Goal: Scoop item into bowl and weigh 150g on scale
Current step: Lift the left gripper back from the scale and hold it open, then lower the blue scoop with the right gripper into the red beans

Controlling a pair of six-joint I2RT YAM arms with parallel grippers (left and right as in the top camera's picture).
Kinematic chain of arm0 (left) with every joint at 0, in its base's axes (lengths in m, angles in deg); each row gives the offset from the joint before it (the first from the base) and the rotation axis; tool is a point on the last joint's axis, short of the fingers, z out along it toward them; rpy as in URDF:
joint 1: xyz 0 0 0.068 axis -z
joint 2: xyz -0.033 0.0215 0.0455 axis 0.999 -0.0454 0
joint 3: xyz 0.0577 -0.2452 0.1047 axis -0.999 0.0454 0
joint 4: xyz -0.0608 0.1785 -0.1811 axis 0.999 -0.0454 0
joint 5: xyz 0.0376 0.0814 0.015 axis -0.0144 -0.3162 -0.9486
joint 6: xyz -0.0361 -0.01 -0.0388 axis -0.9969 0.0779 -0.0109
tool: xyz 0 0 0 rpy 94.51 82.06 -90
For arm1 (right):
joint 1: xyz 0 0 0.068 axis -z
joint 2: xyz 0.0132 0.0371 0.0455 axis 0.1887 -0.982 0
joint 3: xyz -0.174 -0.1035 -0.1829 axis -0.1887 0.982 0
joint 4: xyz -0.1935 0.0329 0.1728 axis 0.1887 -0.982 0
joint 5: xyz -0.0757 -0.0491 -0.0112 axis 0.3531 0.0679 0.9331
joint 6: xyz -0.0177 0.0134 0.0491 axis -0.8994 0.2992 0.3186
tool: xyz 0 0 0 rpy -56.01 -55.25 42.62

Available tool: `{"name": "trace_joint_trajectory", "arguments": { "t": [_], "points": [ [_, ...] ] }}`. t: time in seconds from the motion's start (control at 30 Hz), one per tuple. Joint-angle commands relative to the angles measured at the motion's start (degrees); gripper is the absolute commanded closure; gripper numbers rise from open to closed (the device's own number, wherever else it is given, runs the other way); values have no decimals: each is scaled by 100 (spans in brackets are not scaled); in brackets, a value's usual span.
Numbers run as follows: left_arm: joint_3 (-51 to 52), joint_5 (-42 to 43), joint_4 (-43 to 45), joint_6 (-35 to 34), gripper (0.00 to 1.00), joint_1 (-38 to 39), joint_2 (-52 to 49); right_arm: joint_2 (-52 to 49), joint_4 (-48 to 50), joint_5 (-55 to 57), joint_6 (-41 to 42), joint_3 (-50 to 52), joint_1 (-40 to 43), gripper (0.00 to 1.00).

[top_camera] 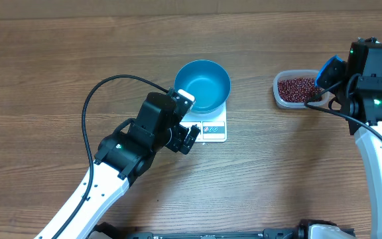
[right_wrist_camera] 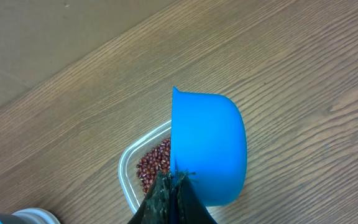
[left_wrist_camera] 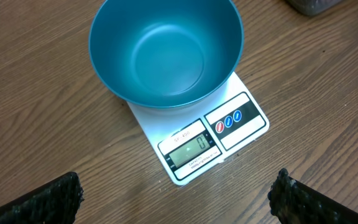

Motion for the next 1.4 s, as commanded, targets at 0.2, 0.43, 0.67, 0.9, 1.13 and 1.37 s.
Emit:
{"name": "trace_joint_trajectory", "arguments": {
  "t": [0.2,0.43,0.67,0.9,1.13,1.37],
  "points": [
    [13,90,4,-72,0,-35,-22,22,-55,-7,0,-133,28,96],
    [13,90,4,-72,0,-35,-22,22,-55,-33,-79,-133,28,96],
    [13,90,4,-72,0,-35,-22,22,-136,-326,-522,-157,28,96],
    [13,90,4,-72,1,-35,-22,22,-654,-323,-1110,-686,28,96],
    [13,90,4,-72,0,-35,-22,-22,-1141,-337,-1963,-1381,28,96],
    [13,90,4,-72,0,-35,-22,-522,-1279,-544,-2562,-1665,28,96]
  ]
}}
